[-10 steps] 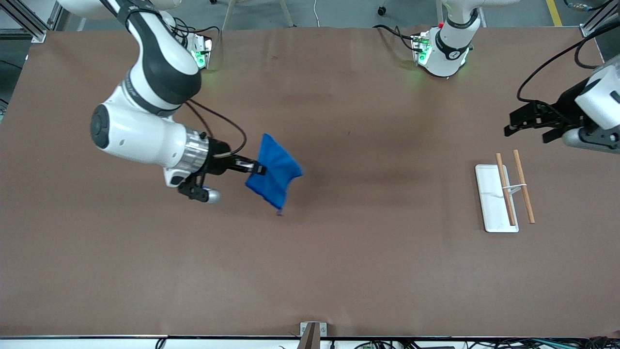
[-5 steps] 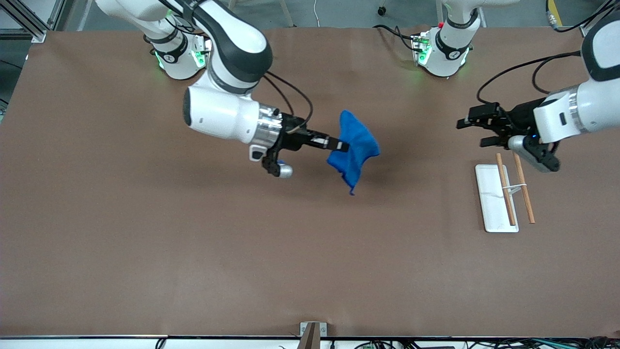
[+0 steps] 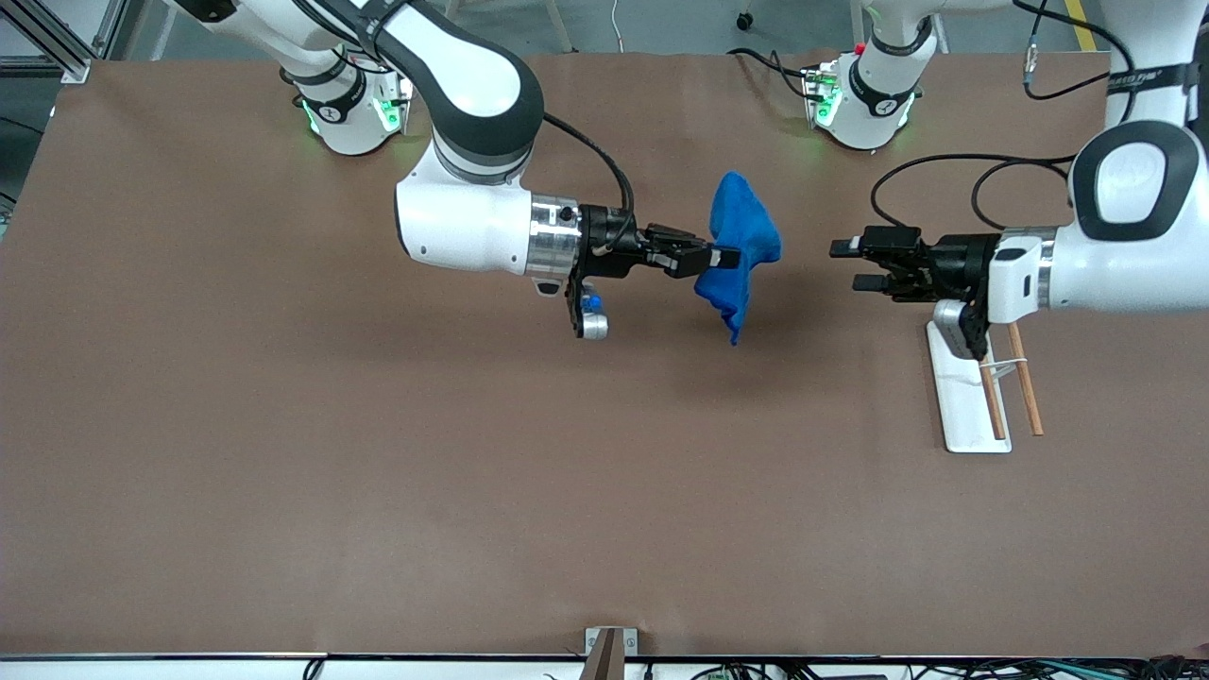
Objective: Right arm passes towel to left arm to hang
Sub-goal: 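Carry the towel toward the middle while the left gripper approaches, then grasp the hanging towel with the left gripper below the right gripper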
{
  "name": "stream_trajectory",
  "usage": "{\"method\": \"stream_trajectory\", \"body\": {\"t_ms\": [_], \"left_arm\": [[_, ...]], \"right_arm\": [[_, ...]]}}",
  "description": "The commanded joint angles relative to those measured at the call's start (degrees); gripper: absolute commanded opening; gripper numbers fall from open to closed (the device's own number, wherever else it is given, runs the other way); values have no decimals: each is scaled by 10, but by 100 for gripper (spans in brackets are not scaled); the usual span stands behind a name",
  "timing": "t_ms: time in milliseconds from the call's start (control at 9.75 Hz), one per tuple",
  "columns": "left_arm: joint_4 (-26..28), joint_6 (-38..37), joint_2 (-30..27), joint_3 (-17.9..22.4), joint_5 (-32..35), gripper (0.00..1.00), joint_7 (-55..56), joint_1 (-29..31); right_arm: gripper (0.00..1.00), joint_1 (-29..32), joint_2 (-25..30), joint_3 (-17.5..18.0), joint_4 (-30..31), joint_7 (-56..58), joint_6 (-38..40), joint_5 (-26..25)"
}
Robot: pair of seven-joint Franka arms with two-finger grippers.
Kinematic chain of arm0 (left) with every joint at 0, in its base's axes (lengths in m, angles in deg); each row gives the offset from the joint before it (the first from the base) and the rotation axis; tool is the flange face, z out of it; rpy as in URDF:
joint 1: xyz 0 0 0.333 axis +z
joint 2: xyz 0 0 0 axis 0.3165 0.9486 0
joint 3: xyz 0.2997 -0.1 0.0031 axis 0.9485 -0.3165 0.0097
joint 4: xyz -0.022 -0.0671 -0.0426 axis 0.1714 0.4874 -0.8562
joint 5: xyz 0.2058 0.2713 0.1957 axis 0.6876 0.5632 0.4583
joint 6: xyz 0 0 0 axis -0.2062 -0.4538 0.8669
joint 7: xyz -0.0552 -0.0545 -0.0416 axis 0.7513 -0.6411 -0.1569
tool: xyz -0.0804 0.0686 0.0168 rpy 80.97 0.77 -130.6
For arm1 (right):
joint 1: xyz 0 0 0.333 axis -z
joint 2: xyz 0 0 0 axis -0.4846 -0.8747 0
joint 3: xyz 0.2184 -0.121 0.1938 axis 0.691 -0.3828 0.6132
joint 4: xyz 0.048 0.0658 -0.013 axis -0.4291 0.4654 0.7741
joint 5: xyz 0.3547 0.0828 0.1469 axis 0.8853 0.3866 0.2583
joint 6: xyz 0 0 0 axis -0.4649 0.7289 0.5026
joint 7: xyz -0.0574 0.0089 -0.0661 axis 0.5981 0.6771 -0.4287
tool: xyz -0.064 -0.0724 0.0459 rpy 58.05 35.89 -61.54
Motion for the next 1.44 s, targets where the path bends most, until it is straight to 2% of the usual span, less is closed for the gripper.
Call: {"method": "stream_trajectory", "body": {"t_ms": [0,103,308,410,513,615,923,1128,1231,1333], "left_arm": [[34,-26,28,0,-67,100,-59,4],[45,-35,36,0,-92,100,-73,17],[45,-85,66,-1,-176,100,-75,43],[45,-130,87,0,-227,95,-80,53],[52,-140,90,-1,-253,95,-80,65],[61,-141,89,-1,-290,95,-81,69],[90,-140,92,-4,-337,95,-110,51],[124,-137,98,-25,-402,95,-138,45],[126,-131,103,-30,-405,95,-138,39],[127,-118,103,-33,-407,91,-141,27]], "right_arm": [[1,2,-8,9,-27,3,1,53],[1,-9,-8,8,-37,4,1,78],[1,-11,-8,8,-42,4,1,83],[1,-16,-9,8,-43,4,0,83],[1,-17,-8,8,-43,4,-4,83],[1,-22,-9,8,-44,4,-6,83],[1,-24,-14,8,-48,3,-15,84],[1,-42,-39,8,-84,4,-36,101],[1,-42,-39,8,-88,5,-42,107],[1,-44,-40,8,-99,5,-43,107]]}}
